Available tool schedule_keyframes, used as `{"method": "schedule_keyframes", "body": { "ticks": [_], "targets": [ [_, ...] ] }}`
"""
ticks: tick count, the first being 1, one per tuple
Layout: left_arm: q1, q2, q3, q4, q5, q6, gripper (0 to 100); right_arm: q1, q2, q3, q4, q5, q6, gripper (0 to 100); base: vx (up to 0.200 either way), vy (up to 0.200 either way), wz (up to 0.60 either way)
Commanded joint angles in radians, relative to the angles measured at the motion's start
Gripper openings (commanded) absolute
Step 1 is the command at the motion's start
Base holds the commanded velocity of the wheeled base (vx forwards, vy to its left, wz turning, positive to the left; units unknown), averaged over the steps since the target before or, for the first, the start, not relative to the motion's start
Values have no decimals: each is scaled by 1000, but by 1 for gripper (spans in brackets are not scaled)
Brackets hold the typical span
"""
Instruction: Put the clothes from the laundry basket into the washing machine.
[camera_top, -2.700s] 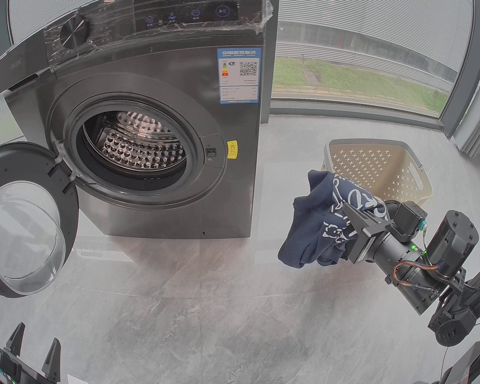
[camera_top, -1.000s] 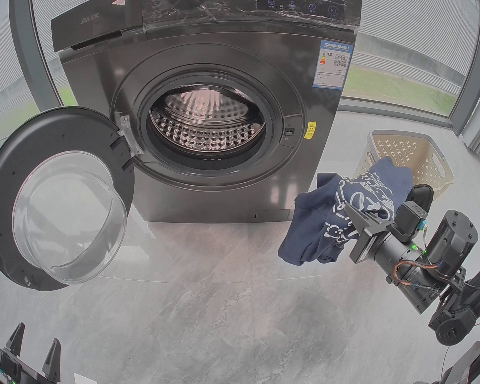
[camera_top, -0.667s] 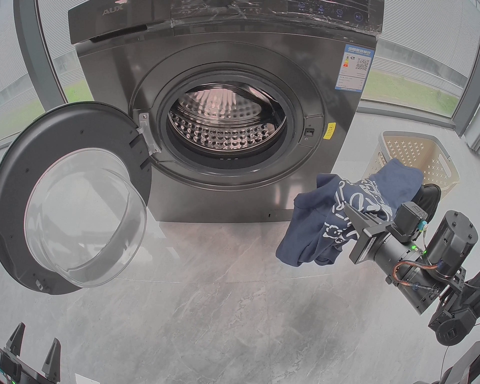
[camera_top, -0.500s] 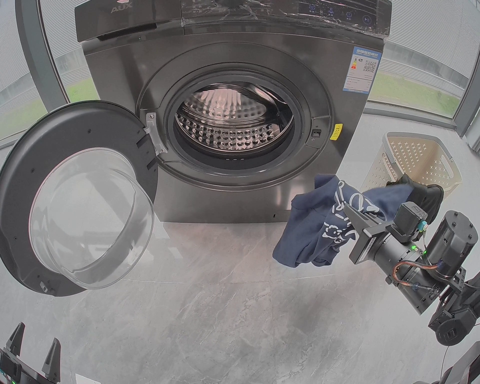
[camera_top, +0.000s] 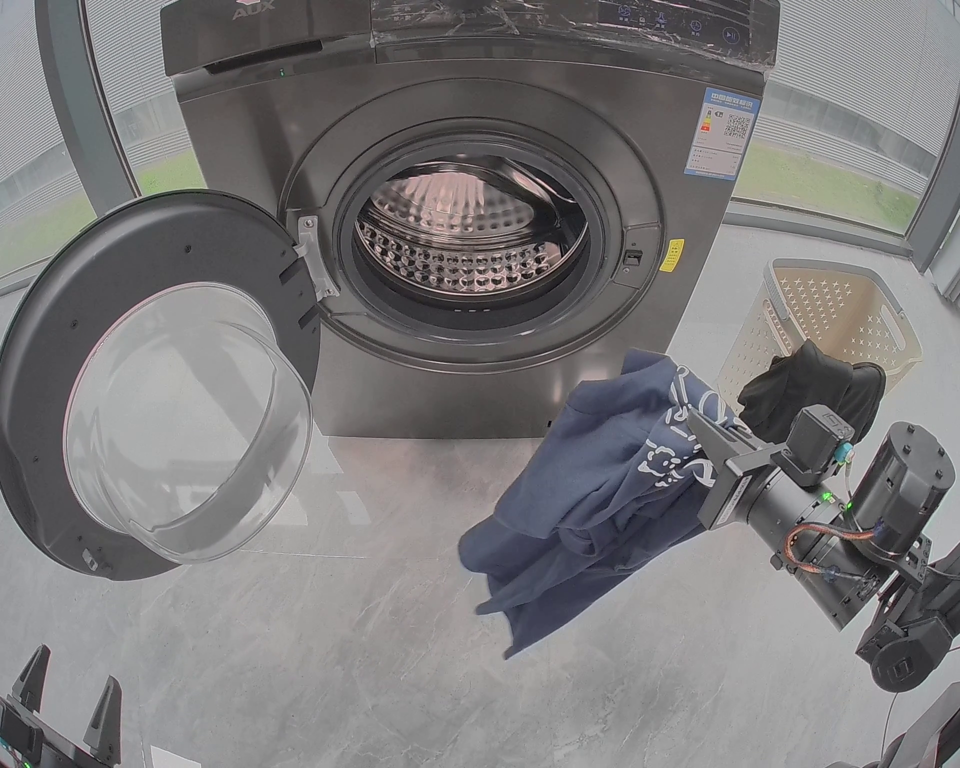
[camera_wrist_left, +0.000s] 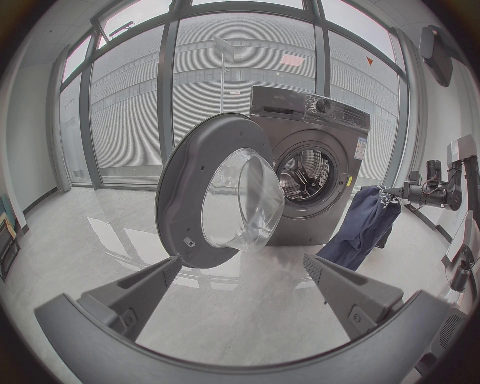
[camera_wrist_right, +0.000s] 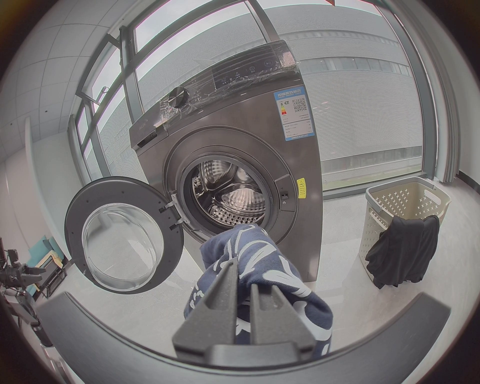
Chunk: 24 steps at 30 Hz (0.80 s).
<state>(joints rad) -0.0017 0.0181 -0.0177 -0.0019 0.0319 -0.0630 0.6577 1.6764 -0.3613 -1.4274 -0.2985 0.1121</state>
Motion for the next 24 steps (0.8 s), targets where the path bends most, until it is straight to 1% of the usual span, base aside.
{"method": "schedule_keyframes", "body": {
  "ticks": [1, 6, 20, 22, 23, 24],
  "targets": [
    [0, -9, 16, 0, 0, 0, 100, 0, 6, -1, -1, -1, 1, 0, 0, 0, 0],
    [0, -9, 16, 0, 0, 0, 100, 3, 16, -1, -2, -1, 11, 0, 0, -200, 0],
    [0, -9, 16, -1, 0, 0, 100, 34, 89, -39, -19, -1, 12, 0, 0, 0, 0],
    [2, -12, 16, -3, 8, 5, 100, 57, 86, -41, -38, 1, 12, 0, 0, 0, 0],
    [3, -12, 18, -4, 8, 12, 100, 63, 86, -45, -38, 1, 11, 0, 0, 0, 0],
    [3, -12, 18, -4, 6, 14, 100, 63, 86, -47, -38, 1, 11, 0, 0, 0, 0]
  ]
}}
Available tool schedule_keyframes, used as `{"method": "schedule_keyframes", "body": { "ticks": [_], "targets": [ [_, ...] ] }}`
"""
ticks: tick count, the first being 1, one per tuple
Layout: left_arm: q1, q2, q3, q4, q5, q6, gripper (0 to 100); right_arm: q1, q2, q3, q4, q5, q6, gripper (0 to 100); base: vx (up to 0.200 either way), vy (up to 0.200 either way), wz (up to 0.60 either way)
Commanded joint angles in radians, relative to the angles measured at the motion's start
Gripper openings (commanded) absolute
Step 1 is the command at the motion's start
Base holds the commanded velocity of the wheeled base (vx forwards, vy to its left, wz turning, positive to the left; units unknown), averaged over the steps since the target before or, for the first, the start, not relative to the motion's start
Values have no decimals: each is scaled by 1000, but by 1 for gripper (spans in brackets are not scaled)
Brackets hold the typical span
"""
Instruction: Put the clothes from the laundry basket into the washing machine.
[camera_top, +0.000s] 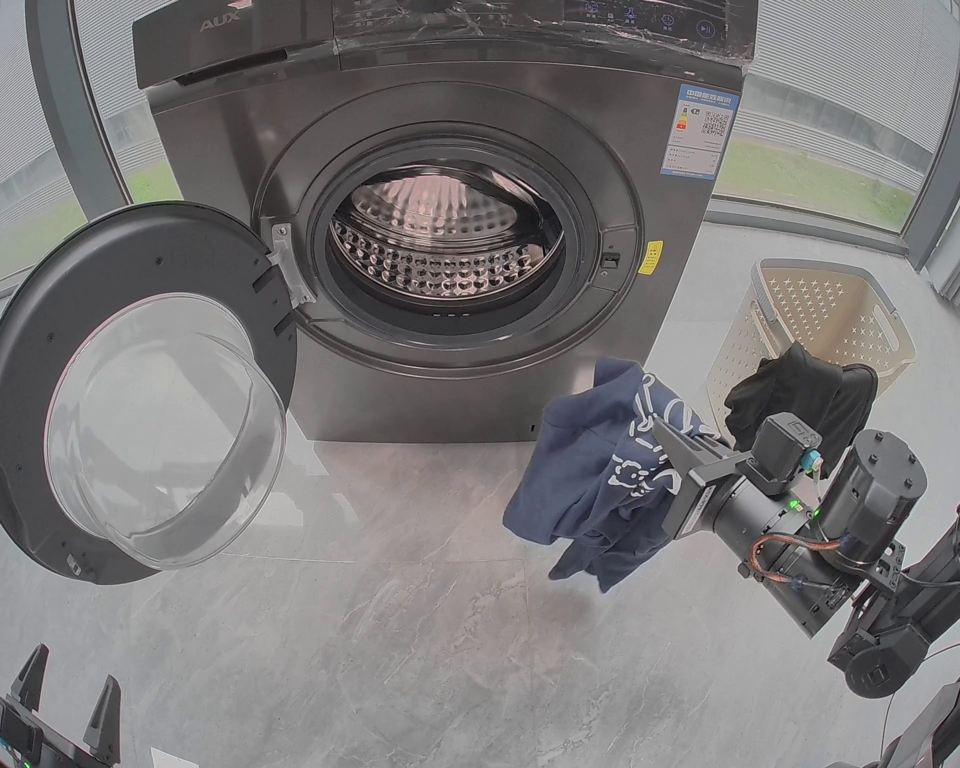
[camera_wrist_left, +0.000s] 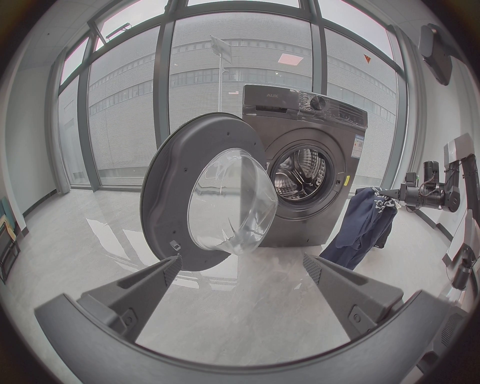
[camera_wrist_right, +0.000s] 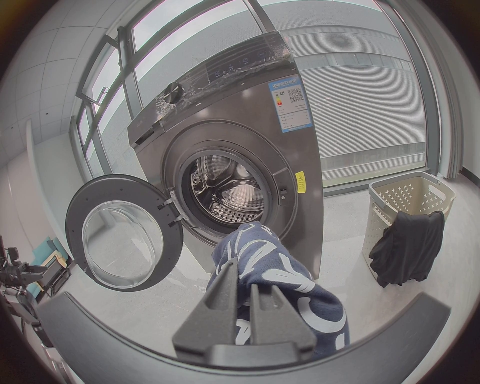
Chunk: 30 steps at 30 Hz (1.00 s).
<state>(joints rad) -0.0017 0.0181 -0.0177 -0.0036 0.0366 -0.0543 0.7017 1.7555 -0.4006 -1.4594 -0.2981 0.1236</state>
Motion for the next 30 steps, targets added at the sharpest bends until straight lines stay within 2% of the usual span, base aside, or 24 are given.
{"method": "schedule_keyframes", "body": {
  "ticks": [1, 2, 4, 5, 11, 12, 14, 15, 16, 17, 18, 19, 20, 21, 22, 24, 26, 28, 29, 30],
  "targets": [
    [2, -12, 18, -1, 2, 21, 100, 27, 12, -24, -3, 2, -1, 0, 0, 0, 0],
    [3, -12, 18, -1, -1, 44, 100, 32, 18, -38, 4, 2, -1, 0, 0, 0, 0],
    [3, -12, 18, -1, -6, 65, 100, 36, 35, -60, 4, 7, -1, 0, 0, 0, 0],
    [2, -13, 18, -3, -26, 90, 100, 41, 68, -104, -3, 11, -1, 0, 0, 0, 0],
    [2, -17, 18, -6, -38, 85, 100, 58, 134, -224, -6, 13, 8, 0, 0, 0, 0],
    [3, -18, 15, -21, -47, 73, 100, 59, 150, -253, -6, 13, 21, 0, 0, 0, 0],
    [5, -9, -48, -58, -76, 21, 100, 59, 165, -288, -6, 11, 27, 0, 0, 0, 0],
    [5, 3, -110, -75, -118, -7, 100, 59, 176, -316, -4, 8, 27, 0, 0, 0, 0],
    [3, 22, -143, -72, -161, -9, 100, 61, 183, -339, -3, 8, 27, 0, 0, 0, 0],
    [3, 34, -156, -70, -182, -7, 100, 62, 186, -348, -1, 8, 27, 0, 0, 0, 0],
    [9, 86, -176, -61, -253, -6, 100, 67, 200, -385, 7, 5, 27, 0, 0, 0, 0],
    [11, 131, -179, -61, -287, -6, 100, 73, 208, -405, 8, 4, 27, 0, 0, 0, 0],
    [9, 194, -179, -64, -310, -7, 100, 79, 220, -429, 8, 2, 28, 0, 0, 0, 0],
    [9, 194, -179, -64, -310, -7, 100, 79, 220, -429, 8, 2, 28, 0, 0, 0, 0],
    [9, 355, -165, -91, -325, -1, 100, 81, 240, -478, 7, 2, 33, 0, 0, 0, 0],
    [-8, 476, -151, -165, -331, 13, 100, 79, 254, -512, 5, 2, 41, 0, 0, 0, 0],
    [-41, 622, -139, -308, -343, 28, 100, 81, 260, -549, 7, 13, 41, 0, 0, 0, 0],
    [-83, 730, -137, -418, -351, 27, 100, 84, 259, -569, 10, 14, 42, 0, 0, 0, 0],
    [-83, 730, -137, -418, -351, 27, 100, 84, 259, -569, 10, 14, 42, 0, 0, 0, 0],
    [-146, 861, -139, -532, -351, 27, 100, 85, 257, -578, 13, 19, 41, 0, 0, 0, 0]
  ]
}}
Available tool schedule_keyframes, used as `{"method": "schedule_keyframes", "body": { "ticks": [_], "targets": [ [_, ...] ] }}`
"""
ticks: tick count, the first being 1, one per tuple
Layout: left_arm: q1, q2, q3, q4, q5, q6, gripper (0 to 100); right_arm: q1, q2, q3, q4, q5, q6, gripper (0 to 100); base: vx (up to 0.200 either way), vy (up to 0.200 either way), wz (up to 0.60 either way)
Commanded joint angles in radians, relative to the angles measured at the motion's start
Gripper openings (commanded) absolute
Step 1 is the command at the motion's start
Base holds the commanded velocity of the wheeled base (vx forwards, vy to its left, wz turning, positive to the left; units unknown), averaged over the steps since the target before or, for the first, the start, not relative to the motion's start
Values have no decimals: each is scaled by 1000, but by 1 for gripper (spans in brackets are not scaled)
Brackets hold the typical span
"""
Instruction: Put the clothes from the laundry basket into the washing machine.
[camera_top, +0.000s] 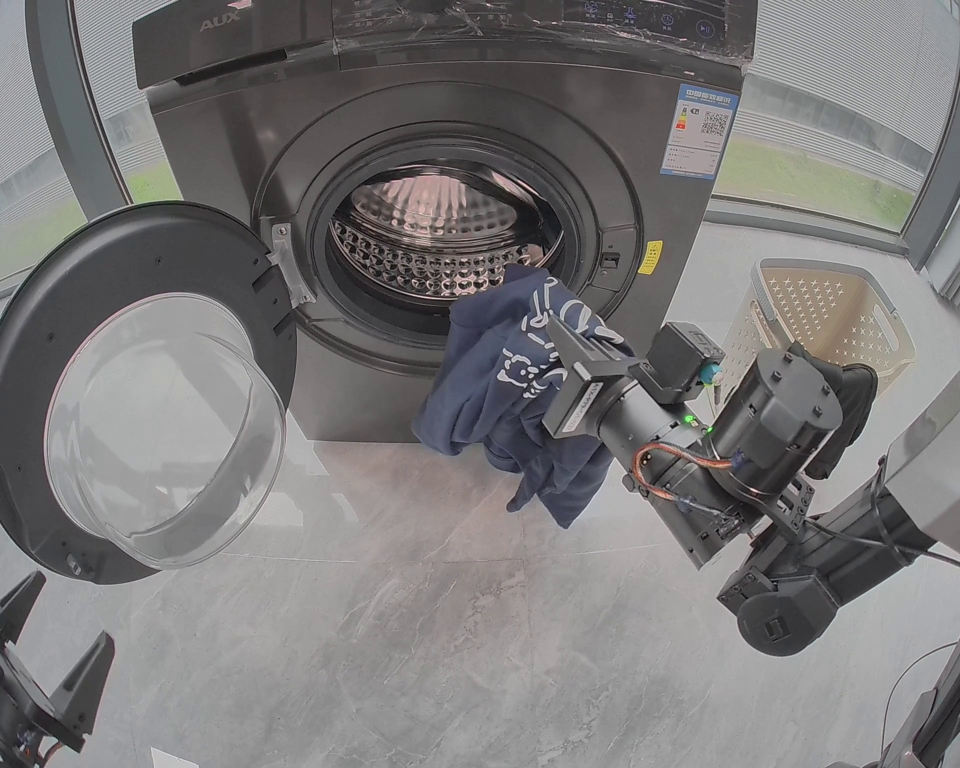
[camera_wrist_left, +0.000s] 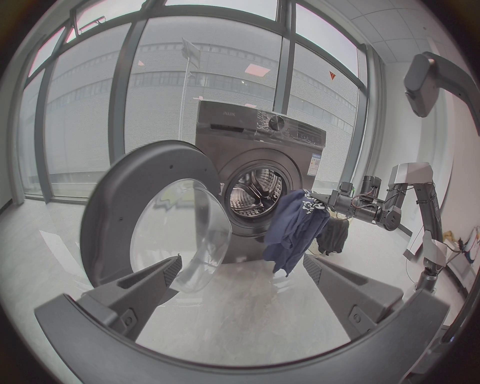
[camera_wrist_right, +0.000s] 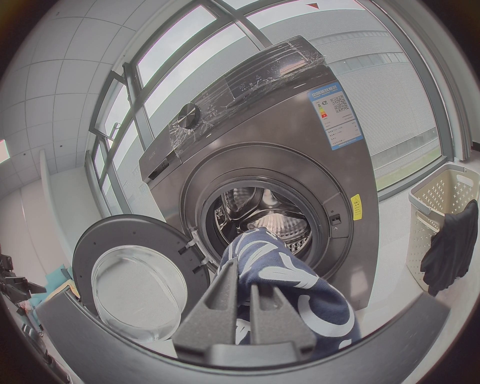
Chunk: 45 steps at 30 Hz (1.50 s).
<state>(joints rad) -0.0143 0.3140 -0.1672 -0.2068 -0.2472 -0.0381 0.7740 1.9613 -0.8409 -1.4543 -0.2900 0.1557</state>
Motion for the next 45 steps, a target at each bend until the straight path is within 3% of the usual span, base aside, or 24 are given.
{"method": "schedule_keyframes", "body": {
  "ticks": [1, 9, 14, 28, 45],
  "targets": [
    [-174, 640, 8, -384, -66, 6, 100, 13, 51, -138, 8, 15, 8, 0, 0, 0, 0],
    [-352, 1024, -9, -678, -67, 0, 100, 8, 50, -126, 6, 15, 8, 0, 0, 0, 0],
    [-374, 1229, -61, -846, -73, -5, 100, 10, 38, -132, 9, 17, 8, 0, 0, 0, 0],
    [-406, 1613, -156, -1158, -60, -14, 100, 11, -1, -81, 3, 11, 10, 0, 0, 0, 0],
    [-375, 1791, -514, -1114, -56, -31, 100, 37, -1, -66, -3, 9, 10, 0, 0, 0, 0]
  ]
}}
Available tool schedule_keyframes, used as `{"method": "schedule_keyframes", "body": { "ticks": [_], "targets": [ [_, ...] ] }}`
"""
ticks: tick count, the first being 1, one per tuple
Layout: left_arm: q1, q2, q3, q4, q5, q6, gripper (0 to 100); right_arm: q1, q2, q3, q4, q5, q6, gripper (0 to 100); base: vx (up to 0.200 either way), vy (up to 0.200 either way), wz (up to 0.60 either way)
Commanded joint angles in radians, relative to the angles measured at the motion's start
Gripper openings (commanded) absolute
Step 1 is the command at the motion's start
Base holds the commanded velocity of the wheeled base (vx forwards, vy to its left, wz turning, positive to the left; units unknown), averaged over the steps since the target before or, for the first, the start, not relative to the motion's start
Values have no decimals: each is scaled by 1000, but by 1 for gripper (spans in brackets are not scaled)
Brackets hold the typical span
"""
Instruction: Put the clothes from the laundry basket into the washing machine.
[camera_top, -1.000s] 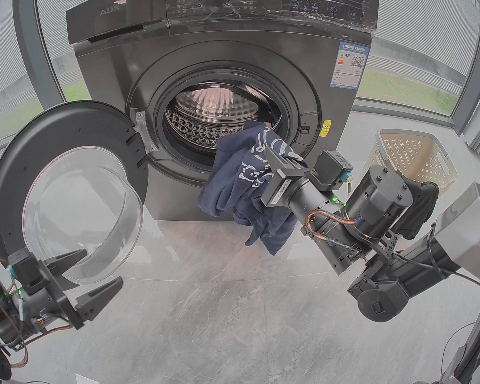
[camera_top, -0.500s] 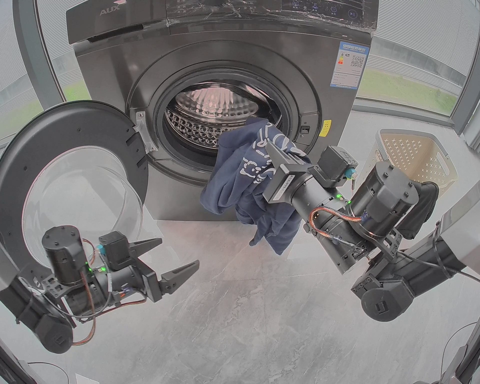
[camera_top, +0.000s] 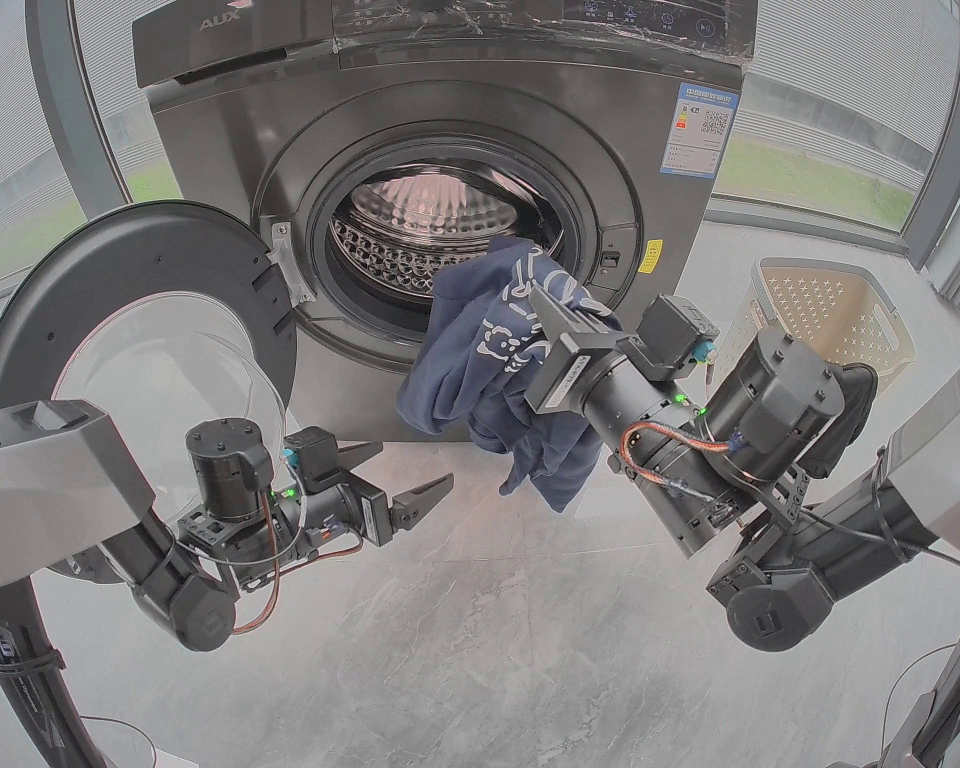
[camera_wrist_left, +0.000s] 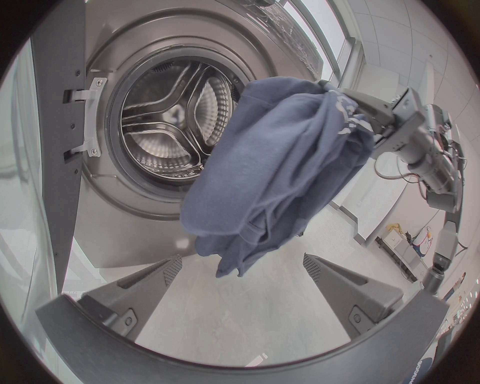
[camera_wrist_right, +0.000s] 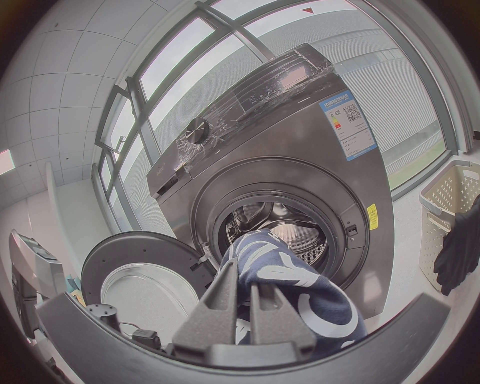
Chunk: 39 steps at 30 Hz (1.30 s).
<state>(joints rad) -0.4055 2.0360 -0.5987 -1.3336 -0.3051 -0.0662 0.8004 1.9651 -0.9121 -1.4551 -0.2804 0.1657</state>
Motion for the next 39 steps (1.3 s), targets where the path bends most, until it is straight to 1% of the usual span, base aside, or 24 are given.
{"method": "schedule_keyframes", "body": {
  "ticks": [1, 3, 7, 9, 16, 19, 24, 25, 30, 32, 39],
  "targets": [
    [21, 76, -102, 14, 1, -3, 100, 14, -5, 6, -2, -2, 0, 0, 0, 0, 0],
    [28, 86, -133, 16, 1, -4, 100, 16, -5, 6, -4, -2, 0, 0, 0, 0, 0],
    [40, 102, -181, 14, 20, -4, 100, 19, -5, 7, -7, -2, 0, 0, 0, 0, 0],
    [44, 107, -200, 16, 21, -4, 100, 20, -5, 6, -7, -2, 0, 0, 0, 0, 0],
    [34, 142, -274, 16, 32, -17, 100, 29, -5, 7, -8, -2, 0, 0, 0, 0, 0],
    [30, 153, -296, 10, 38, -32, 100, 29, -5, 7, -8, -3, 1, 0, 0, 0, 0],
    [16, 158, -302, 2, 40, -37, 100, 31, -5, 18, -10, -3, 1, 0, 0, 0, 0],
    [14, 161, -305, -9, 41, -37, 0, 34, -5, 22, -10, -3, 1, 0, 0, 0, 0],
    [7, 181, -325, -42, 57, -40, 0, 34, -5, 25, -11, -3, 1, 0, 0, 0, 0],
    [7, 191, -328, -59, 66, -49, 0, 34, -5, 25, -11, -3, 1, 0, 0, 0, 0],
    [2, 190, -300, -122, 66, -53, 0, 23, -3, 32, -10, -5, 1, 0, 0, 0, 0]
  ]
}}
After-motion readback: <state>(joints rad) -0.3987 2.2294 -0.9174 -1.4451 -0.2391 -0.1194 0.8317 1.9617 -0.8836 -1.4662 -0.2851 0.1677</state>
